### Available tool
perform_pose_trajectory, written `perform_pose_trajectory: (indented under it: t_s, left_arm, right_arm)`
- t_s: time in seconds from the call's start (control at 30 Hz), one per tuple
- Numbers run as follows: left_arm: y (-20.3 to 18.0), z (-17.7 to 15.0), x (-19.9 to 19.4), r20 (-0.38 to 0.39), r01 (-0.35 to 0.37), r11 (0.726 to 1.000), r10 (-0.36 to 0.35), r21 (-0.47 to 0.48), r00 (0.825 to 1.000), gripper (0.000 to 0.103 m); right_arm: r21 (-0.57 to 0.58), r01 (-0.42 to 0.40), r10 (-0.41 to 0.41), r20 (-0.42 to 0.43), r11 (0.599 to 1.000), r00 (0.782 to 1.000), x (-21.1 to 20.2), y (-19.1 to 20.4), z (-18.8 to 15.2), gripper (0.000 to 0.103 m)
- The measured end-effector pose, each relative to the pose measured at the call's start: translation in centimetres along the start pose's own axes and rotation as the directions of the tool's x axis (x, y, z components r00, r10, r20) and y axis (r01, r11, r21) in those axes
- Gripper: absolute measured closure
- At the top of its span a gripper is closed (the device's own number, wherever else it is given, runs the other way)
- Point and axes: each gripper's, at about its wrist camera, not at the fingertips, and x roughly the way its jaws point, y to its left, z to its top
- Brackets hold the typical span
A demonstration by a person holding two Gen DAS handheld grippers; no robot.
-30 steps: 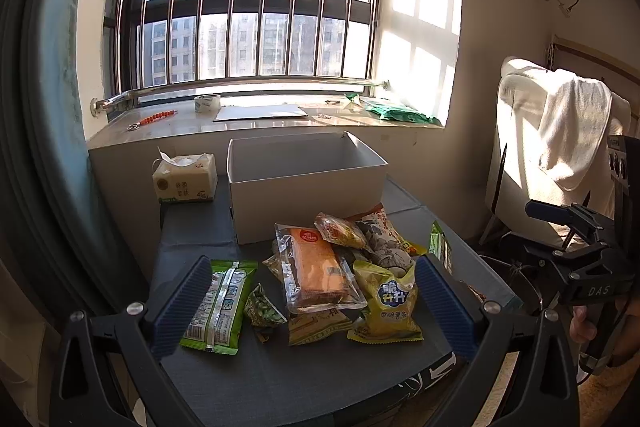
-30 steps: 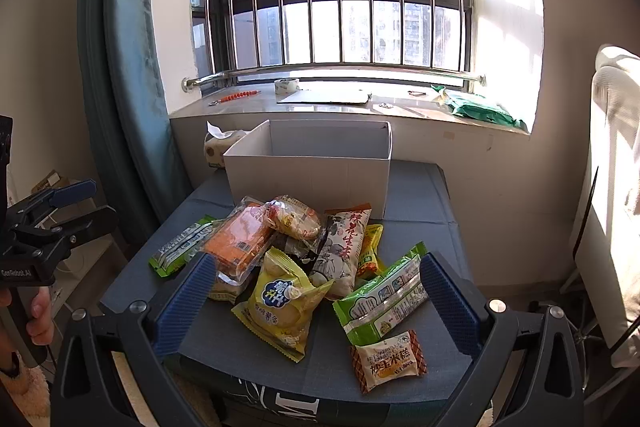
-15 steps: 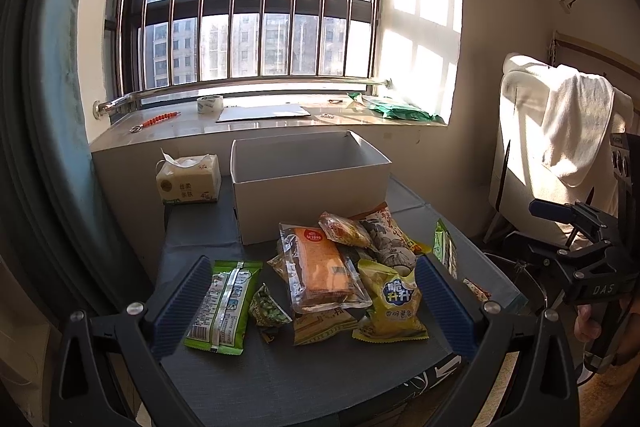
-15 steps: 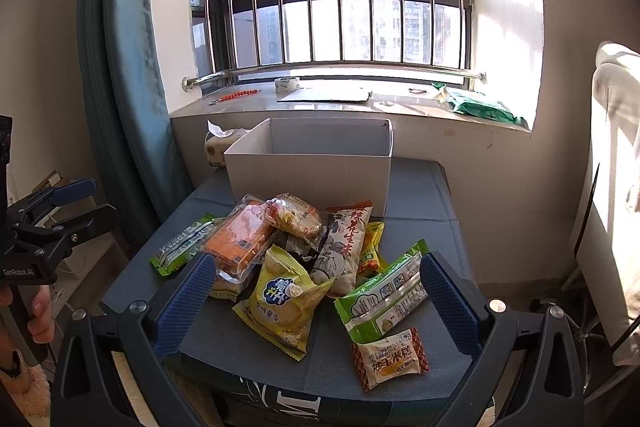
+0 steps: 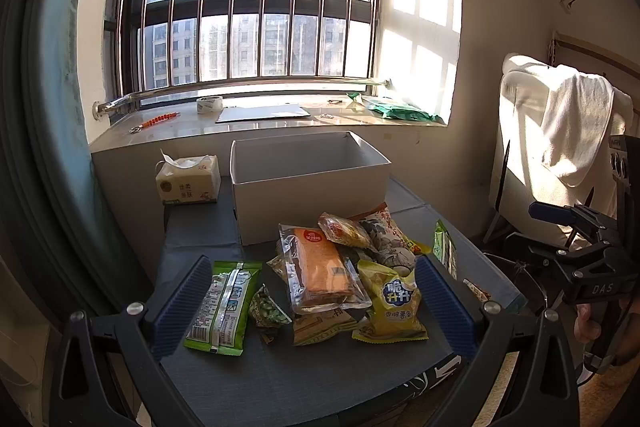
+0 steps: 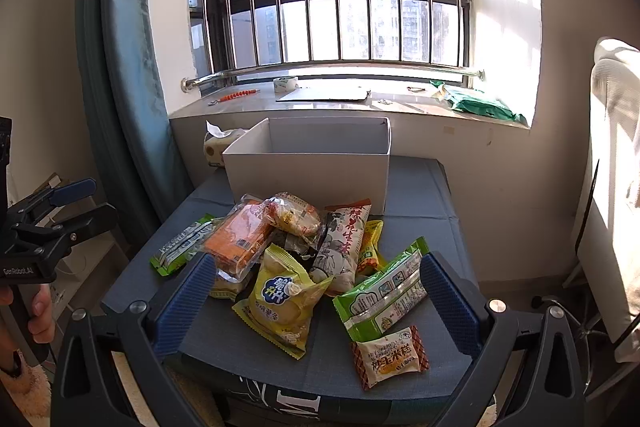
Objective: Organize snacks
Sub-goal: 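Grasp the green-and-white stick packet with the right gripper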
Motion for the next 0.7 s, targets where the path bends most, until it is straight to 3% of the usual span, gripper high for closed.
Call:
perform_pose_trajectory:
  t_s: [0.27, 0.43, 0.57, 0.7]
  left_arm:
    - [0.2, -0.3, -0.2, 0.004, 0.001, 1.000, -0.001, -0.002, 1.000, 0.000]
    - [0.6, -0.7, -0.1, 0.000, -0.007, 1.000, 0.007, -0.012, 1.000, 0.000]
    - [1.4, -1.2, -0.2, -0.005, -0.018, 1.000, 0.018, -0.025, 1.000, 0.000]
    - [2.2, -1.7, -0.1, -0.015, -0.022, 0.999, 0.021, -0.047, 1.000, 0.000]
  right_arm:
    - [0.039, 0.008, -0.006, -0.041, 0.999, 0.999, 1.4, -1.1, -0.5, 0.000]
    - [0.176, -0.009, 0.036, -0.150, 0.984, 0.988, 5.3, -4.1, -1.0, 0.000]
    - [0.383, 0.011, 0.105, -0.279, 0.924, 0.955, 10.6, -8.4, -2.1, 0.000]
    - [0.499, 0.030, 0.164, -0.339, 0.866, 0.926, 14.8, -11.1, -3.3, 0.000]
